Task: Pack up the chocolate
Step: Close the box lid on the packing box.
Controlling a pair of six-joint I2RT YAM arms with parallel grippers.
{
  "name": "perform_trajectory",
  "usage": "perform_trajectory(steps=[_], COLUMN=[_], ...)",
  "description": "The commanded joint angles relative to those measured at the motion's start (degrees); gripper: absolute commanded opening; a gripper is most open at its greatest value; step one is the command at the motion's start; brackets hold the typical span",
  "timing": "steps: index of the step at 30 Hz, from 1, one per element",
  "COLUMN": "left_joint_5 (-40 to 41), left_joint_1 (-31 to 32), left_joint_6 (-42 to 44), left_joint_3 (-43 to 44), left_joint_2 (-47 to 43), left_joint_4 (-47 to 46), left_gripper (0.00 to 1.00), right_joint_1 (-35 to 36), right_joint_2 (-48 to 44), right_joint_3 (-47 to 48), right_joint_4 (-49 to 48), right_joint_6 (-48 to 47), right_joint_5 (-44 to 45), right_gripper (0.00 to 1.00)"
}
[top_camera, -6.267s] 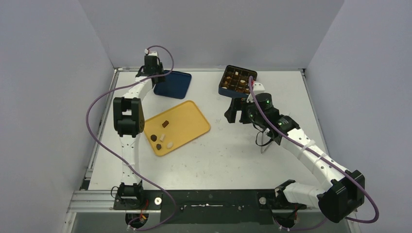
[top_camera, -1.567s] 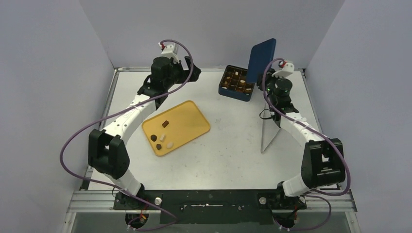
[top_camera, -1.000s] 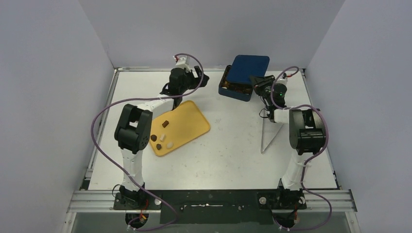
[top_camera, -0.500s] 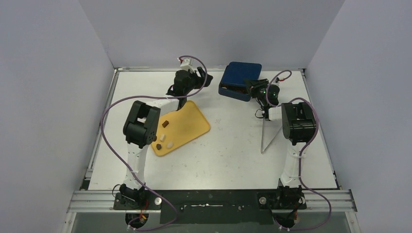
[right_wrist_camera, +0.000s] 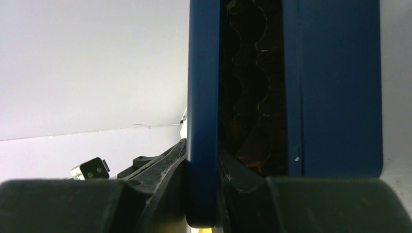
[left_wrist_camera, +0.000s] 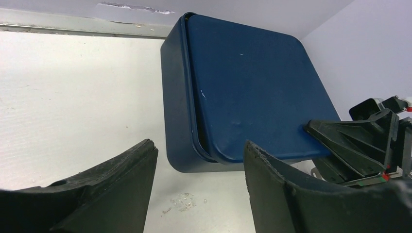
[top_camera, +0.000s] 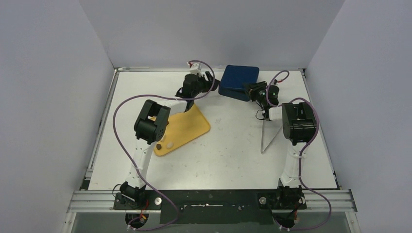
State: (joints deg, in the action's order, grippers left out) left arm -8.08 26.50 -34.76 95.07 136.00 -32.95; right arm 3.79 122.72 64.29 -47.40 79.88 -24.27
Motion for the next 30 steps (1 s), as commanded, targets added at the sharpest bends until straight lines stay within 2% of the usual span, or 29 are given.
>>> perform_trajectory(steps=[1,5,10,17,21,30], left_joint_5=[-0.8,-1.0,-1.1,-2.6,-3.0,-2.5], left_joint_1=[0.0,0.0,0.3,0.7,0.6,0.1], left_joint_6=[0.9,0.8,0.3,-0.2,-1.2,-2.2], left_joint_3=[4.4,6.0,7.5,10.5,9.2,4.9], left_joint_2=[2.2,4.2,6.0,8.1,7.0,2.5], left_joint_4=[-3.6,-4.0,-5.0,-6.0,-6.9,-10.2], left_gripper=[0.62,0.6,0.6,0.6,0.63,0.67], right_joint_1=[-0.2,-0.1,-0.1,-0.1,-0.2,-0.2], right_joint_2=[-1.4,-1.0,-0.2,1.3,0.2,2.5], right_joint_3=[-0.6,-0.8,-0.3,1.0,0.0,3.2], right_joint_4=[-0.6,-1.3,-0.9,-9.1,-14.4,-14.0], right_joint_6=[-2.7,-1.7,-1.6,0.5,1.5,3.1], right_joint_5=[0.4,0.7,0.7,-1.7,-1.7,-2.2], right_gripper=[0.19,0.23,0.24,0.17,0.17,0.17])
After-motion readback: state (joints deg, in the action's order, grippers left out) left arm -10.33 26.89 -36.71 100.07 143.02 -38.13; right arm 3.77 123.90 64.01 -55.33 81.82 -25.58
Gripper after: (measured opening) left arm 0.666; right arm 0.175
